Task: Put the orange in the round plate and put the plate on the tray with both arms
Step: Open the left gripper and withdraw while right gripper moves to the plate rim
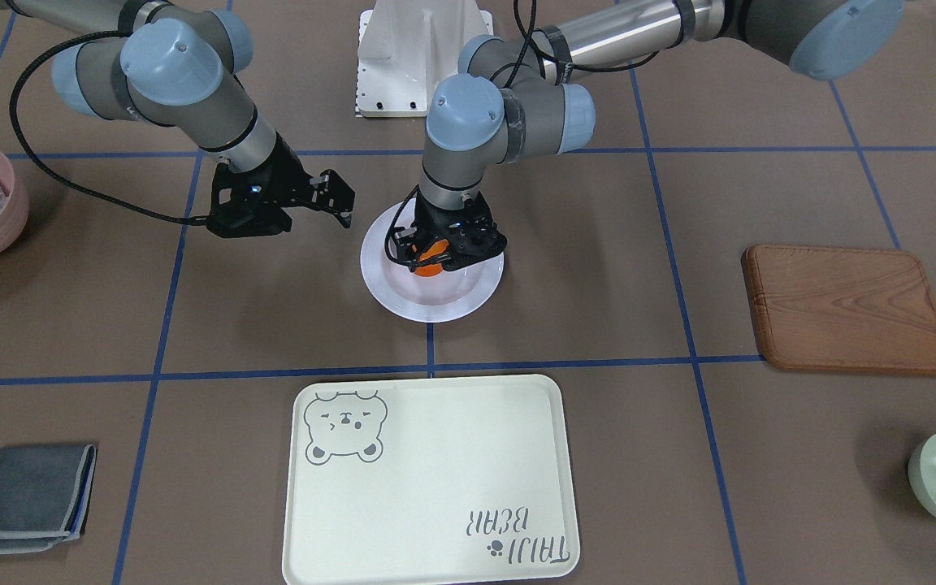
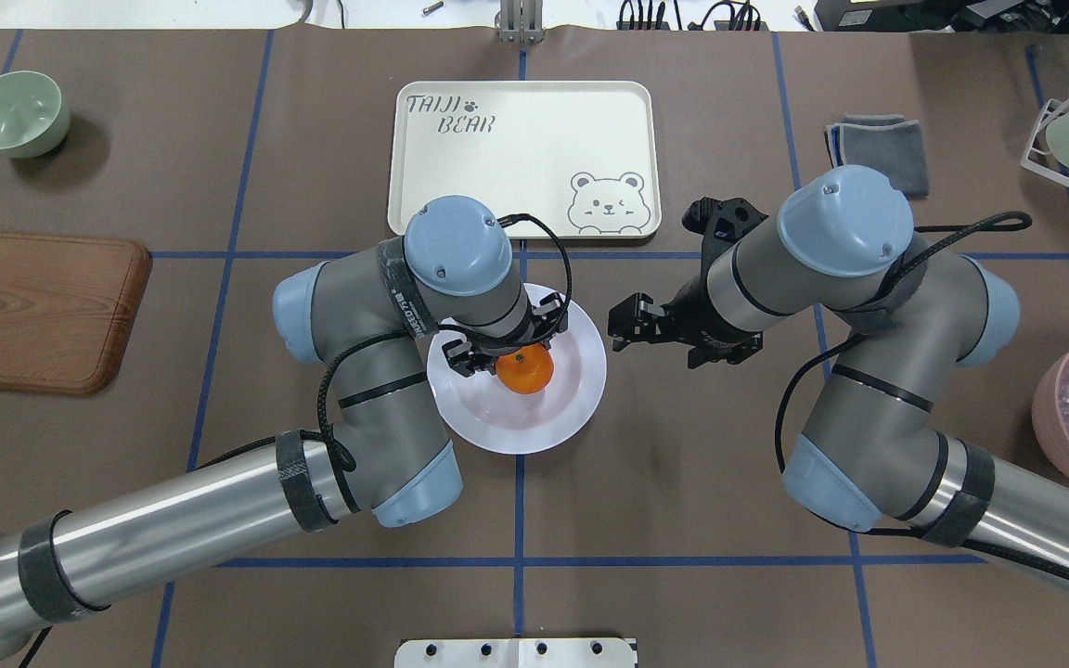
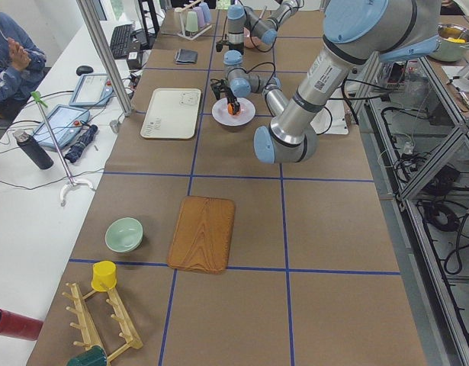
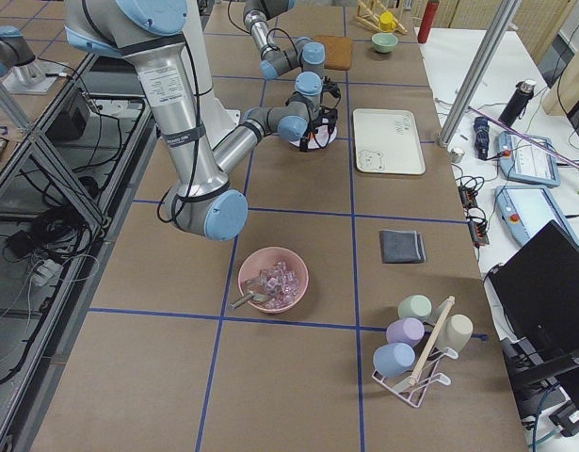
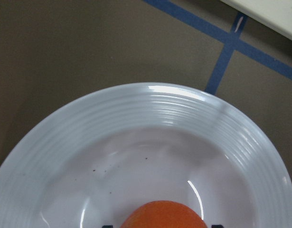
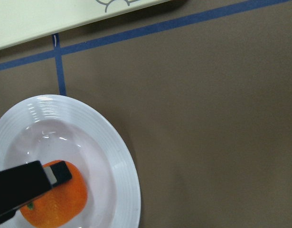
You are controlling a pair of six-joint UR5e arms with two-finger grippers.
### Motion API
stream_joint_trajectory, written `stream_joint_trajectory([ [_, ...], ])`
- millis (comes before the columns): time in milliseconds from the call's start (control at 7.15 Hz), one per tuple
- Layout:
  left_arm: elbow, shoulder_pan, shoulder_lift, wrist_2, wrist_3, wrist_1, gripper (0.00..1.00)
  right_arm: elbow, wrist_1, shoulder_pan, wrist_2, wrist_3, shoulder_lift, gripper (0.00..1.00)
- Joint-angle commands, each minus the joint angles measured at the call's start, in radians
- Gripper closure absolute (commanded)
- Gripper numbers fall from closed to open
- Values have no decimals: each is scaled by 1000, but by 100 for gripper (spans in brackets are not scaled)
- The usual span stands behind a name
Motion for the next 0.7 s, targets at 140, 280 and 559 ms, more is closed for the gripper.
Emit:
stream_joint_trajectory([
  [140, -16, -31, 10, 2, 17, 3, 3, -123, 392, -67, -111, 289, -10, 0],
  [280, -41, -56, 19, -7, 18, 7, 3, -138, 476, -107, -206, 373, -13, 0],
  [559, -178, -132, 99, -41, 17, 10, 3, -146, 677, -158, -343, 525, -75, 0],
])
